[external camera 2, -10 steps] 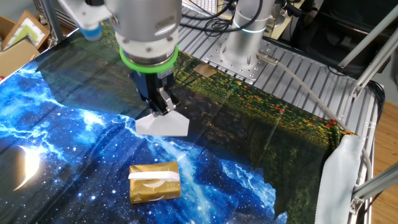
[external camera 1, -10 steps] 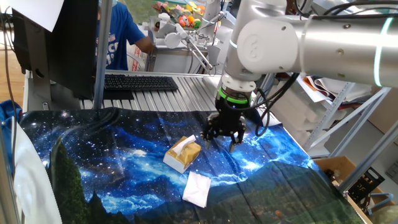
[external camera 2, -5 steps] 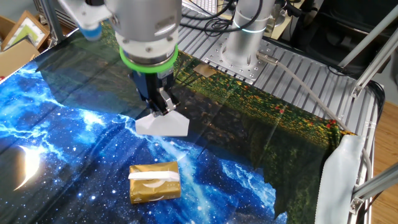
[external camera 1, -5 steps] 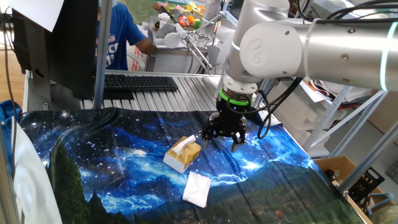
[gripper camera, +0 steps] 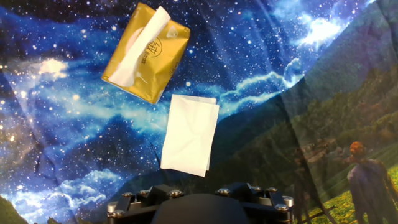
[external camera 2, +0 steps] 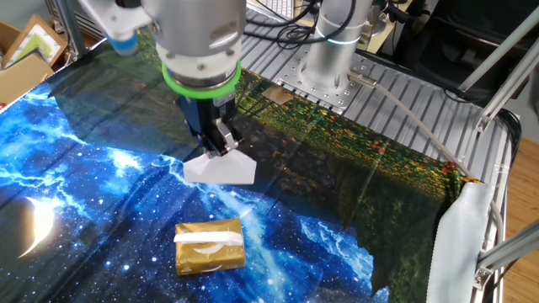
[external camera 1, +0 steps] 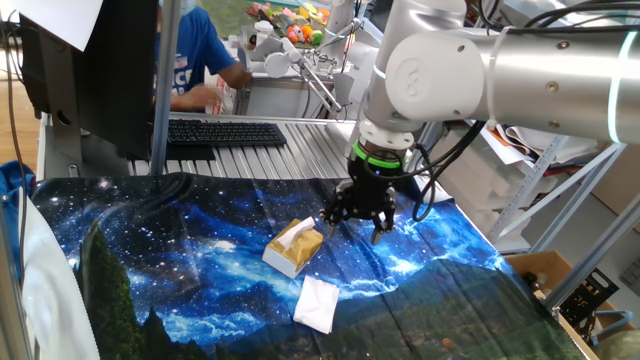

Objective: Pull out a napkin

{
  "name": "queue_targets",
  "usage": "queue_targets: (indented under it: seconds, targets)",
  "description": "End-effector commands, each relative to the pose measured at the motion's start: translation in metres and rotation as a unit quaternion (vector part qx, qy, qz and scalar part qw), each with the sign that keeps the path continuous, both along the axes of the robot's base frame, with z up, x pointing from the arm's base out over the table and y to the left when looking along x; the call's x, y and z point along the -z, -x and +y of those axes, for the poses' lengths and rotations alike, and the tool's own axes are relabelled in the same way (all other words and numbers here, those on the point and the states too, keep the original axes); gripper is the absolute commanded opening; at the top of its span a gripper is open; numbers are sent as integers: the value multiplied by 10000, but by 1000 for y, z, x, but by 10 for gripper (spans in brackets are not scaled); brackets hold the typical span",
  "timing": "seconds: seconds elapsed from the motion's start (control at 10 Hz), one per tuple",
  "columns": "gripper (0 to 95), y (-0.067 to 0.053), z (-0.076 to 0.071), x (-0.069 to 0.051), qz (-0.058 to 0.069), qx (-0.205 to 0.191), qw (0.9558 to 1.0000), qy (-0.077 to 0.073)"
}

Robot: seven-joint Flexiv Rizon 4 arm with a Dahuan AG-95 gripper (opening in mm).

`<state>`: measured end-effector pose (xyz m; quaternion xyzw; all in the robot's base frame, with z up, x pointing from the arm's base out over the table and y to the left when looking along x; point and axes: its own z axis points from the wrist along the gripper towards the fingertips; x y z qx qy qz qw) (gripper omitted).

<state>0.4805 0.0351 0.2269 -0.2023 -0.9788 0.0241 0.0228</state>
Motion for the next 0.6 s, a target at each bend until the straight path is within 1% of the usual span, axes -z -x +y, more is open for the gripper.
queue_targets:
  seconds: [0.1, 0.3, 0.6]
  targets:
    - [760, 0, 0, 0, 19, 38, 10000, 10]
    - [760, 0, 0, 0, 27, 140, 9999, 25]
    - [760, 0, 0, 0, 41, 159, 9999, 18]
